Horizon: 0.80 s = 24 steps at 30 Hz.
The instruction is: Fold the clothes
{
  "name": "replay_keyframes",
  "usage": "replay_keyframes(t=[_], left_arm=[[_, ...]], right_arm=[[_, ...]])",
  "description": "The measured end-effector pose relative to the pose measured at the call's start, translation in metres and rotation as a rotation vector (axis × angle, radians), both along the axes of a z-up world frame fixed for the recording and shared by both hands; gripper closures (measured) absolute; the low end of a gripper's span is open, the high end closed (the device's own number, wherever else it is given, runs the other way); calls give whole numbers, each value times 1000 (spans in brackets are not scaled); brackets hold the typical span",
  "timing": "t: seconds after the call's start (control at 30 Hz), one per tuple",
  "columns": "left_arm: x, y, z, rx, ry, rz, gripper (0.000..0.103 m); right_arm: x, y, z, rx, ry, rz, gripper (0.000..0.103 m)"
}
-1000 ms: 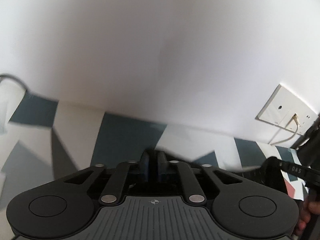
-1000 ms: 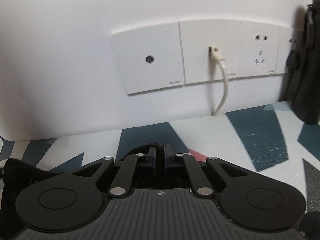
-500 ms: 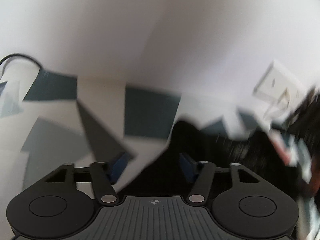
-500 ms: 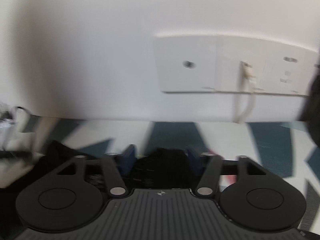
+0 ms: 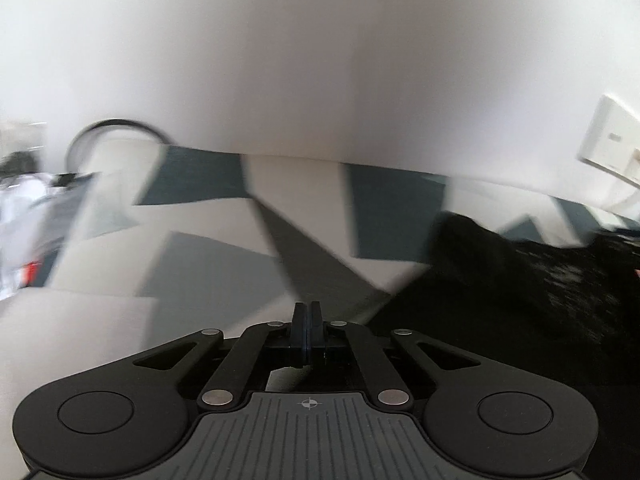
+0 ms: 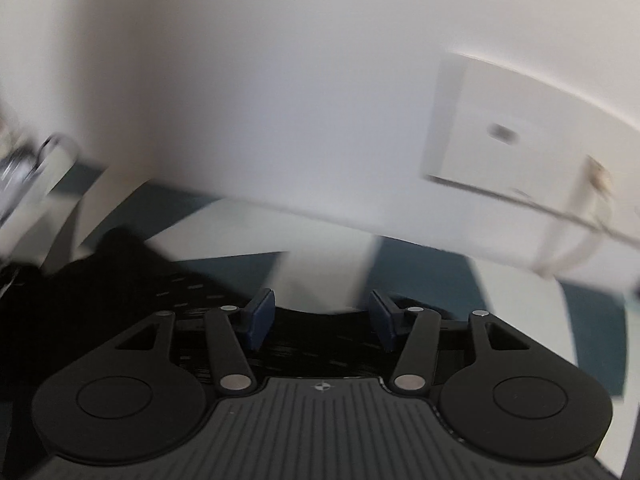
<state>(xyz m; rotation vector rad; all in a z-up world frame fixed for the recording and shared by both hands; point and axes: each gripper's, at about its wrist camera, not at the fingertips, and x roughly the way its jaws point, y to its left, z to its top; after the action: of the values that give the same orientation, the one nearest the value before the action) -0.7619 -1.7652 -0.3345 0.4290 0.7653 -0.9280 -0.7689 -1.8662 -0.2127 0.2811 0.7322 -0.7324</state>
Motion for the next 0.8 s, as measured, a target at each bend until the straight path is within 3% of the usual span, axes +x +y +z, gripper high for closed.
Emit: replay_keyframes(t=[0.13,0.2,0.27,0.33,0.37,0.43,0.47,0.67,0.7,0.73,0.8], left_arm=[[16,-2,10,-23,49,79,102],[11,-10,24,-49,51,29,101],[-6,-29,35,-50,50,-73,92],[-32,-59,39,-11,37,-228,50],[-47,-73,39,8,10,-309,50],[-84,-100,35,52,-124,-458,89],[-94,-109,33,71,-156,-493,94],[-109,-132,19,138,-119,-564,90],[-110,-131,18,149,-107,-575,82],[-111,-130,16,159,-104,-582,67],[-111,-128,12,178,-118,-586,65]], right_arm=[[-14,-9,5,-46,43,-25,50],[-31,-13,11,-60,16,-97,44],[-51,-16,12,-55,4,-182,41],[-70,-18,12,-47,9,-250,41],[-77,-17,9,-43,21,-268,41],[-89,-16,3,-20,29,-293,41],[-95,-14,1,-2,25,-302,41],[-122,-3,-12,56,6,-356,41],[-125,-1,-12,60,8,-361,41],[-126,0,-13,62,8,-364,40],[-129,3,-15,66,8,-368,41]])
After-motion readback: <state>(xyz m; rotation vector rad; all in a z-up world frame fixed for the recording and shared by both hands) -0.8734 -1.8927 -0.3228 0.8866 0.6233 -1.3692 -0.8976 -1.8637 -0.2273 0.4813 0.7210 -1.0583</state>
